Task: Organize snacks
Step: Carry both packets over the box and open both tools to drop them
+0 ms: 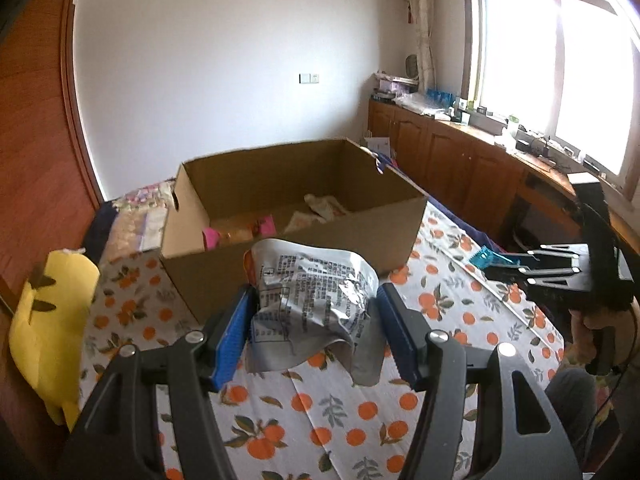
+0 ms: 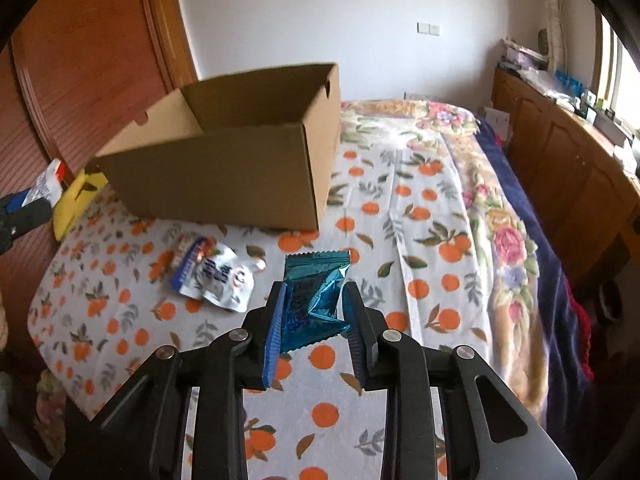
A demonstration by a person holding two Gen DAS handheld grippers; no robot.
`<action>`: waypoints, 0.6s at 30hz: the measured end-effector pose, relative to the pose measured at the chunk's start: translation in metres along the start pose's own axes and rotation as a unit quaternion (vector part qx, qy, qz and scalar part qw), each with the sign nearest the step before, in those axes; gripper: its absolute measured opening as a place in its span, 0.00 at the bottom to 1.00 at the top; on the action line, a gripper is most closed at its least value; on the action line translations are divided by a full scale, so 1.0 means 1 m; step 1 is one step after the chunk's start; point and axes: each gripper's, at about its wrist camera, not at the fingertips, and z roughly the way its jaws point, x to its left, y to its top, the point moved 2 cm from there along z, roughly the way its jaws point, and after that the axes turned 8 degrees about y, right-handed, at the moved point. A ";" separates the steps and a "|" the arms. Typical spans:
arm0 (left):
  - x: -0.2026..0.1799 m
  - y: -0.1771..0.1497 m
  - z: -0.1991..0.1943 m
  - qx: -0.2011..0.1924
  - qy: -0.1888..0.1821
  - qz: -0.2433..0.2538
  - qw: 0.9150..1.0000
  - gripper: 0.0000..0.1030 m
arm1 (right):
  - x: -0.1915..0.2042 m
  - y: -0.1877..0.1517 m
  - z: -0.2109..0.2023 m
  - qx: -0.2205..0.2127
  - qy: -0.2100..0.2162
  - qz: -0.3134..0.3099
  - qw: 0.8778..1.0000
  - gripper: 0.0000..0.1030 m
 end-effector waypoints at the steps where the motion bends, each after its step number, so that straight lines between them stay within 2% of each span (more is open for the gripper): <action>1: 0.002 0.004 -0.002 -0.001 0.000 0.000 1.000 0.60 | 0.003 0.001 -0.003 -0.002 0.001 -0.003 1.000 0.26; 10: 0.017 0.014 0.000 -0.001 0.001 -0.002 1.000 0.60 | 0.025 0.005 -0.011 -0.006 0.002 -0.025 1.000 0.26; 18: 0.019 0.021 0.010 -0.003 -0.008 -0.003 1.000 0.60 | 0.044 0.020 -0.016 -0.019 0.021 -0.037 0.999 0.26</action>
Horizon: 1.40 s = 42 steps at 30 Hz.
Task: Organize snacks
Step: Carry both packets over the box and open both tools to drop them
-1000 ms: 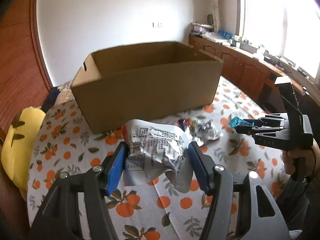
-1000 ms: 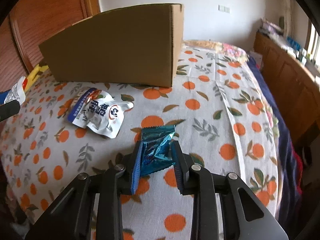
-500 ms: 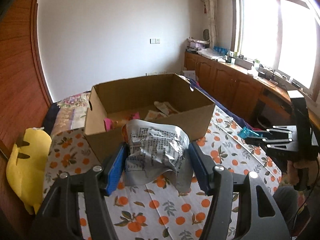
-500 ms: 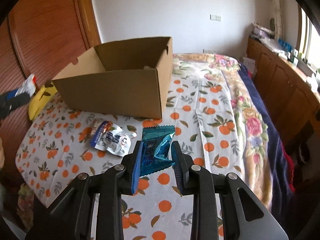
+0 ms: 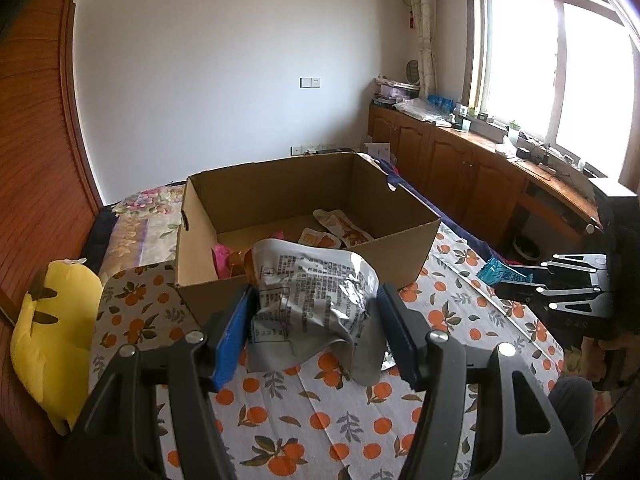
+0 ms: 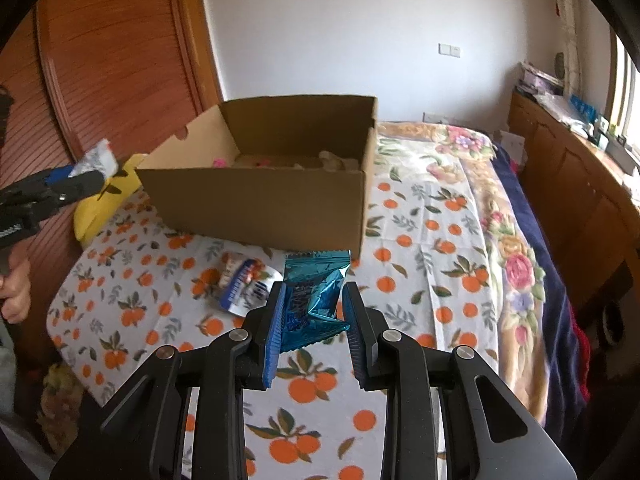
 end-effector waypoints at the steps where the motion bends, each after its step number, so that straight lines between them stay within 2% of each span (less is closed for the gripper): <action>1: -0.001 0.001 0.002 0.000 -0.002 0.001 1.000 0.60 | 0.002 0.002 0.000 -0.001 0.001 -0.003 1.000 0.26; 10: -0.003 0.017 0.026 -0.006 -0.018 0.005 1.000 0.60 | 0.017 0.034 0.007 -0.023 0.018 -0.019 0.999 0.26; 24: 0.018 0.040 0.072 -0.015 -0.023 -0.008 1.000 0.60 | 0.012 0.089 0.043 -0.050 0.030 -0.028 0.998 0.26; 33: 0.029 0.048 0.101 -0.014 -0.021 -0.026 0.999 0.60 | -0.001 0.106 0.074 -0.054 0.028 -0.014 0.998 0.26; 37: 0.031 0.044 0.113 -0.002 -0.016 -0.027 1.000 0.60 | -0.004 0.107 0.086 -0.063 0.027 -0.008 0.998 0.26; 42: 0.032 0.039 0.122 0.013 -0.009 -0.027 1.000 0.61 | -0.008 0.103 0.106 -0.050 0.020 -0.003 0.999 0.26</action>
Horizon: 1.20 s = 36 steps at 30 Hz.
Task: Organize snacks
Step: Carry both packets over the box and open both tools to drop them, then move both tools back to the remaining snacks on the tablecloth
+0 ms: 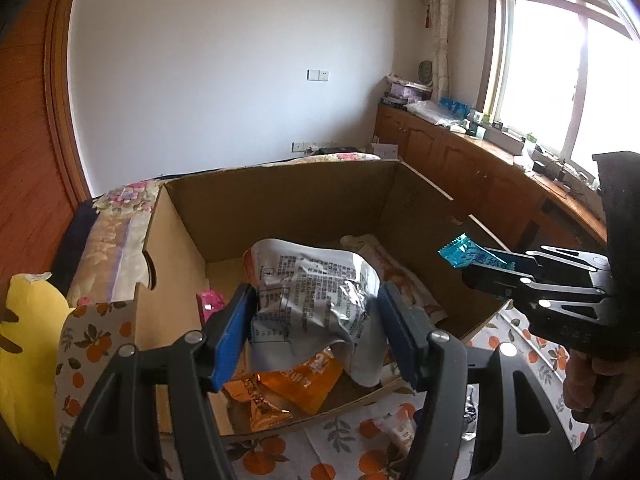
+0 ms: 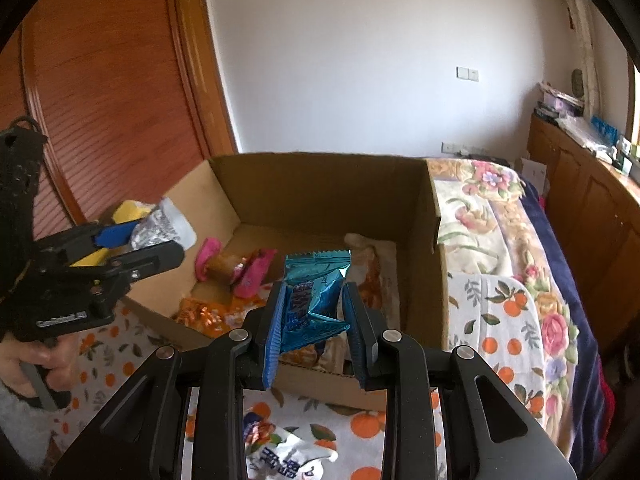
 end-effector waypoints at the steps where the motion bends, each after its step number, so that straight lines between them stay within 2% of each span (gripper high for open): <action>1: 0.000 -0.001 0.002 0.003 0.002 -0.001 1.000 0.61 | -0.002 -0.001 0.004 0.002 0.000 0.003 1.000 0.26; 9: 0.006 -0.003 0.011 0.016 0.013 -0.002 1.000 0.62 | -0.006 -0.002 0.028 0.017 -0.008 0.012 1.000 0.26; 11: 0.007 -0.005 0.012 0.016 0.016 -0.009 1.000 0.66 | -0.005 -0.004 0.030 0.019 -0.011 0.010 1.000 0.27; 16: 0.004 -0.006 0.012 0.020 0.018 -0.011 1.000 0.67 | -0.001 -0.004 0.028 0.020 -0.006 0.007 1.000 0.38; 19: 0.000 -0.004 0.007 0.009 0.024 -0.004 1.000 0.69 | 0.002 -0.005 0.022 0.014 -0.001 0.007 1.000 0.46; 30: 0.008 -0.005 -0.015 -0.012 0.023 -0.009 1.000 0.72 | 0.021 -0.019 -0.020 -0.009 0.012 0.010 1.000 0.46; 36: 0.009 -0.013 -0.041 -0.027 0.023 -0.015 0.999 0.74 | 0.026 -0.037 -0.051 -0.016 0.009 0.010 1.000 0.46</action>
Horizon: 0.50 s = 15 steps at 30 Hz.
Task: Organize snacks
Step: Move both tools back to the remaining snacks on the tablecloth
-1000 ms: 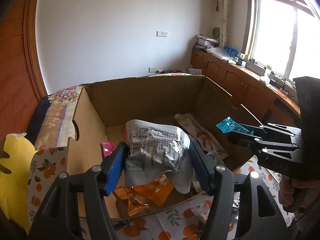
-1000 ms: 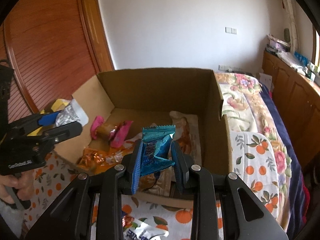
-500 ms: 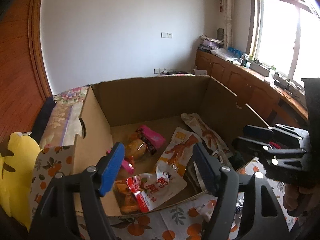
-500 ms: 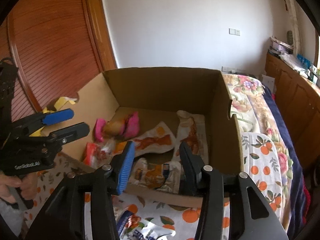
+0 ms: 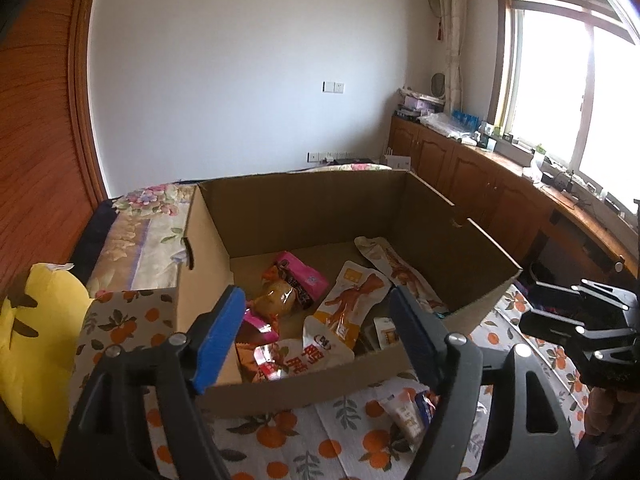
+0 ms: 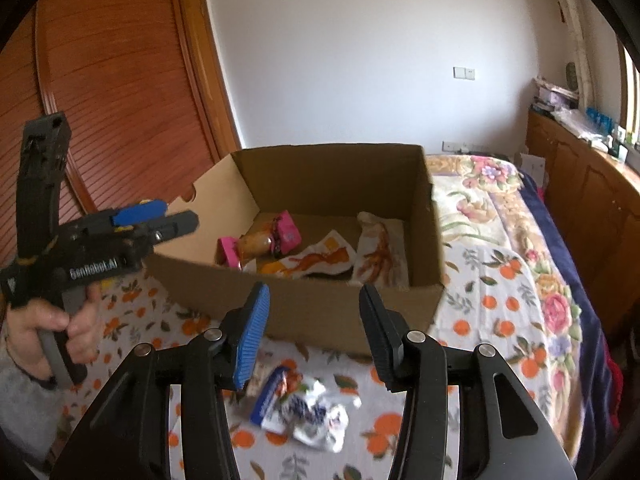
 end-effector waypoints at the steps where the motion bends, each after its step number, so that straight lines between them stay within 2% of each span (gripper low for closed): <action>1: 0.000 -0.001 -0.004 -0.003 0.000 0.000 1.000 0.74 | 0.001 -0.004 -0.005 0.000 -0.001 -0.002 1.000 0.47; 7: -0.005 -0.015 -0.033 -0.021 -0.010 0.002 1.000 0.74 | 0.008 -0.034 -0.010 0.023 0.008 -0.004 1.000 0.51; 11: -0.007 -0.032 -0.047 -0.025 -0.016 0.004 1.000 0.74 | 0.010 -0.057 0.013 0.064 0.034 -0.012 0.997 0.53; 15: -0.009 -0.050 -0.049 -0.015 -0.024 0.002 1.000 0.74 | 0.008 -0.068 0.046 0.098 0.035 -0.026 0.994 0.55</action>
